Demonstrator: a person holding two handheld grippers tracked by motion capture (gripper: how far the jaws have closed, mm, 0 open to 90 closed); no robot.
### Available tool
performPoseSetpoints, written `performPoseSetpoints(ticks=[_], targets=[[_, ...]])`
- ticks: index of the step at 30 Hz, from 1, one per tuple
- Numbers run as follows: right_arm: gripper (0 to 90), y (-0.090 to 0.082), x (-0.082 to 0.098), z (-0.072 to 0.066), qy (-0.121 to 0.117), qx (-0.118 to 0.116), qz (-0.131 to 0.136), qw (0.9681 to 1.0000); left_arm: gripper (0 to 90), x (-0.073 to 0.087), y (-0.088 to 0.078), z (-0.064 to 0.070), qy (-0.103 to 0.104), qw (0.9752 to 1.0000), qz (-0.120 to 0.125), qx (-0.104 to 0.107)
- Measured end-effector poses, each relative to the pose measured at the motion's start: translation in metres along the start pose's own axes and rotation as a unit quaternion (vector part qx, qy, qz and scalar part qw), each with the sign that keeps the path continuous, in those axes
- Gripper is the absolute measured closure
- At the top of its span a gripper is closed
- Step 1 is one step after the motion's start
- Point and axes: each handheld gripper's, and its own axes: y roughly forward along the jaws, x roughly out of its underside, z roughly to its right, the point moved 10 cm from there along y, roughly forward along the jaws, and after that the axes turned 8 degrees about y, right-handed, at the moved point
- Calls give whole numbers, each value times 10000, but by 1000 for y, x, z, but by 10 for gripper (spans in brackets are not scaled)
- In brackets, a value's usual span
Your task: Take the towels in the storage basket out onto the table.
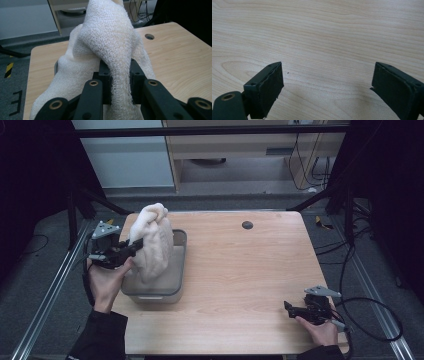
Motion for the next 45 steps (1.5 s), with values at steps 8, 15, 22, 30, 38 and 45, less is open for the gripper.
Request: performPoseSetpoints(ticks=[8,15,22,30,38,45], targets=[[103,0,0,0,5,-7,-3,10000,765,-12,-9,-1,-42,9999,132,30],[102,0,0,0,-2,4,0,10000,765,-23,-17,1,-64,9997,219,127],[101,0,0,1,-4,4,-1,10000,765,-35,-26,4,14,9995,270,180],[100,0,0,0,15,-13,3,10000,765,-52,-37,11,93,9989,384,270],[100,-1,-1,0,53,-21,4,10000,765,-65,-44,22,202,9980,480,356],[100,-2,-1,0,60,-18,15,10000,765,-77,-47,34,303,9971,532,451]])
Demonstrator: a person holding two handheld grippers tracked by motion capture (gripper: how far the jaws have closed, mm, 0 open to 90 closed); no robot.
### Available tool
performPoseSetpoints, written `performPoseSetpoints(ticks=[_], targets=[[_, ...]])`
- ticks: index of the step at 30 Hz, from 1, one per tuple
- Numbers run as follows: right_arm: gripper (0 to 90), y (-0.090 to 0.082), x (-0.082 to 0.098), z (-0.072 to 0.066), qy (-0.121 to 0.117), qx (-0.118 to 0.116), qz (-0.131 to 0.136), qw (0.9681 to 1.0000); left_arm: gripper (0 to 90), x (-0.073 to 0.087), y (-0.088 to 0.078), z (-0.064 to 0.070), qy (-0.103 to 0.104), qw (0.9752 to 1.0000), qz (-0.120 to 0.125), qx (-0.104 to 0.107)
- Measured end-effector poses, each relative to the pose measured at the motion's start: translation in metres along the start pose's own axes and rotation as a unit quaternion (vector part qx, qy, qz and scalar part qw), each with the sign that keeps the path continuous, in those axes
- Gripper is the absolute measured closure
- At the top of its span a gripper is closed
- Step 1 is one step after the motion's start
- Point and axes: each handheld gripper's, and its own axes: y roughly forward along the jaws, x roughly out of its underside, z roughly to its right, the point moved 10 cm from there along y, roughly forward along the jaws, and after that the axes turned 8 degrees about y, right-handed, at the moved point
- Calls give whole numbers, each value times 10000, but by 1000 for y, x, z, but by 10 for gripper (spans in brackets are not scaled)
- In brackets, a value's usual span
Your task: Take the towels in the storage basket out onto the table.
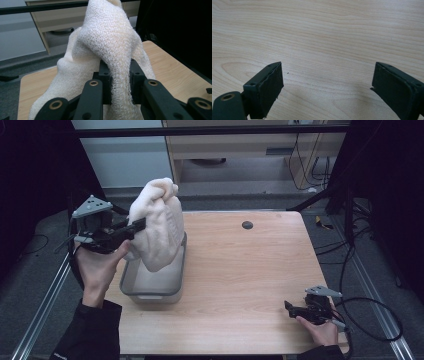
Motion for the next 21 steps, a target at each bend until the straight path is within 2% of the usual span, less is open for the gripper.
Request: performPoseSetpoints(ticks=[8,21], targets=[[100,-1,0,1,-27,30,18,10000,765,-10,1,12,89,9999,19,90],[98,-2,-2,3,-30,43,48,10000,764,-23,13,43,266,9989,40,374]])
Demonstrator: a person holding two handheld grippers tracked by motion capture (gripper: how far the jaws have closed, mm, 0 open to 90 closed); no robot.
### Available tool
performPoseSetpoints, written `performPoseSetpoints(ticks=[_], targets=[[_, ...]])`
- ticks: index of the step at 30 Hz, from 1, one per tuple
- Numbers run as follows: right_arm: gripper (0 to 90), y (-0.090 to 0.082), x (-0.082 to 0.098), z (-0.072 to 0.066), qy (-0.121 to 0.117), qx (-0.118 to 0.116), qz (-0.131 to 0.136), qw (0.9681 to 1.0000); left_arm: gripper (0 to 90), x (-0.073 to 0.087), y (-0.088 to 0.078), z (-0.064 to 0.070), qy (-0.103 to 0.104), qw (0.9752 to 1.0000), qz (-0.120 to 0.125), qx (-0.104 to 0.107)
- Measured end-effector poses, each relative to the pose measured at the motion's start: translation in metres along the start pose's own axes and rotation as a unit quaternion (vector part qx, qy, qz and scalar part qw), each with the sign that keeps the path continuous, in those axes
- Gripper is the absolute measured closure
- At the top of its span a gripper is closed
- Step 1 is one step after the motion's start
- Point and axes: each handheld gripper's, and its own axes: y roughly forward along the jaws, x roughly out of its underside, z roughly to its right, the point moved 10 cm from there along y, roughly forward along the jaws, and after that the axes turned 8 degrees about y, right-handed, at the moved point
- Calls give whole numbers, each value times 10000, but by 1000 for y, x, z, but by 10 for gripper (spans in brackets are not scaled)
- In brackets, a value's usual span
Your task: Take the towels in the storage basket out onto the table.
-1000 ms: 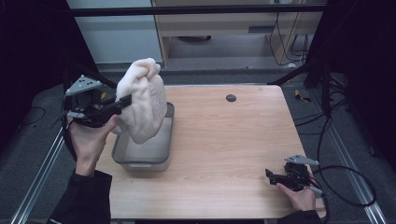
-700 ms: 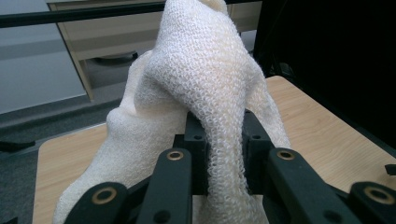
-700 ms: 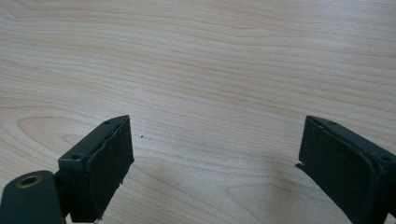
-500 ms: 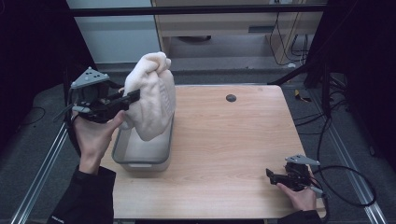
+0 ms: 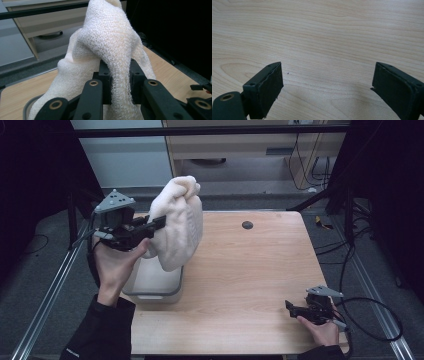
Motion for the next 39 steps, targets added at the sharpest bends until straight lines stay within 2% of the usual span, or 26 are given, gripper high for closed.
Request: performPoseSetpoints(ticks=[6,18,22,24,29,39], targets=[[97,-1,0,0,35,-13,-2,10000,765,-5,11,15,57,9999,17,135],[98,-1,0,0,9,2,12,10000,764,-1,34,40,184,9990,-115,384],[98,-1,0,1,7,6,12,10000,764,3,45,49,222,9984,-191,484],[98,-1,0,1,5,7,11,10000,764,5,51,53,261,9983,-223,466],[98,-1,0,1,-3,4,8,10000,764,11,65,64,271,9973,-280,624],[98,-1,0,0,4,0,-10,10000,764,32,91,74,271,9959,-506,698]])
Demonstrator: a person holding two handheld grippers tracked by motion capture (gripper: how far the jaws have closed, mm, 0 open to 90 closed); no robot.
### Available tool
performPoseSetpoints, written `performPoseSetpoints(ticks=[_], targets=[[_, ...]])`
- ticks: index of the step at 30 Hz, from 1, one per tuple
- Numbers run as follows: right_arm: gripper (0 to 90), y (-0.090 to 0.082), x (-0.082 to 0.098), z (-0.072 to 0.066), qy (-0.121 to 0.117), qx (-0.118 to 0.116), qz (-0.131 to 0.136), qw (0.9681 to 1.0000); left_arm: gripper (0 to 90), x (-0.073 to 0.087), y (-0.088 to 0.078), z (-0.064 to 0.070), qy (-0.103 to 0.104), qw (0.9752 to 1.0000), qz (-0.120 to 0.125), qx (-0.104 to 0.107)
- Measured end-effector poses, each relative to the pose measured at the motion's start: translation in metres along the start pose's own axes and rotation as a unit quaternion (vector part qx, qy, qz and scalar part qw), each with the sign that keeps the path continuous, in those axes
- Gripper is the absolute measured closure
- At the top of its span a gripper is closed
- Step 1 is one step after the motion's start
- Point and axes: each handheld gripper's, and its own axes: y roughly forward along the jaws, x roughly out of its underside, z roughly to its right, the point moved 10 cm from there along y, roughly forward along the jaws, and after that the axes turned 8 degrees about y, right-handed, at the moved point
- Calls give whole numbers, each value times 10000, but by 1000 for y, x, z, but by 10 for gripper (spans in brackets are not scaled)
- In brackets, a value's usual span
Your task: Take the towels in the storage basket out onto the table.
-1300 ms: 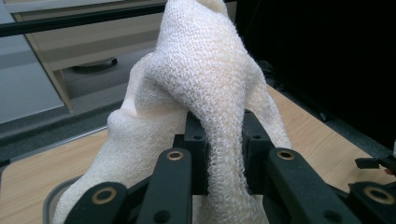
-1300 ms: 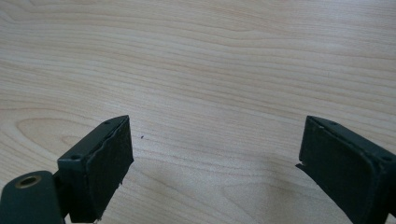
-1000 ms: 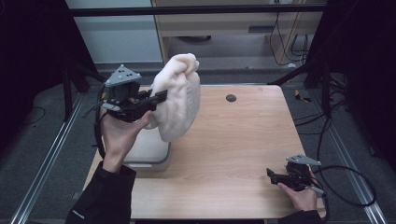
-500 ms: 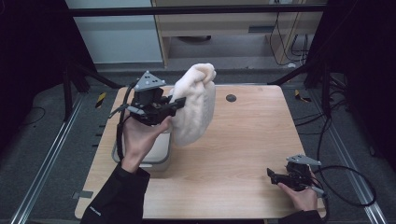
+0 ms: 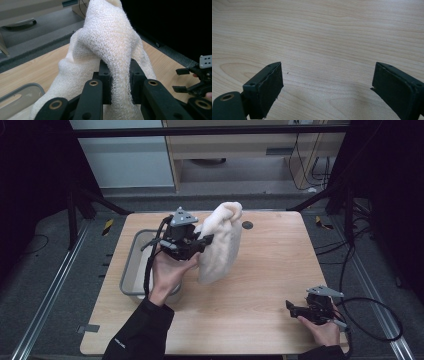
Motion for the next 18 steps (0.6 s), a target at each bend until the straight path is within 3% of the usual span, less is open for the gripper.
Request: performPoseSetpoints(ticks=[8,18], targets=[[98,0,0,0,-14,13,1,10000,764,16,19,3,5,9998,-182,10],[98,1,1,0,-41,41,-24,10000,763,41,61,29,-69,9985,-399,365]])
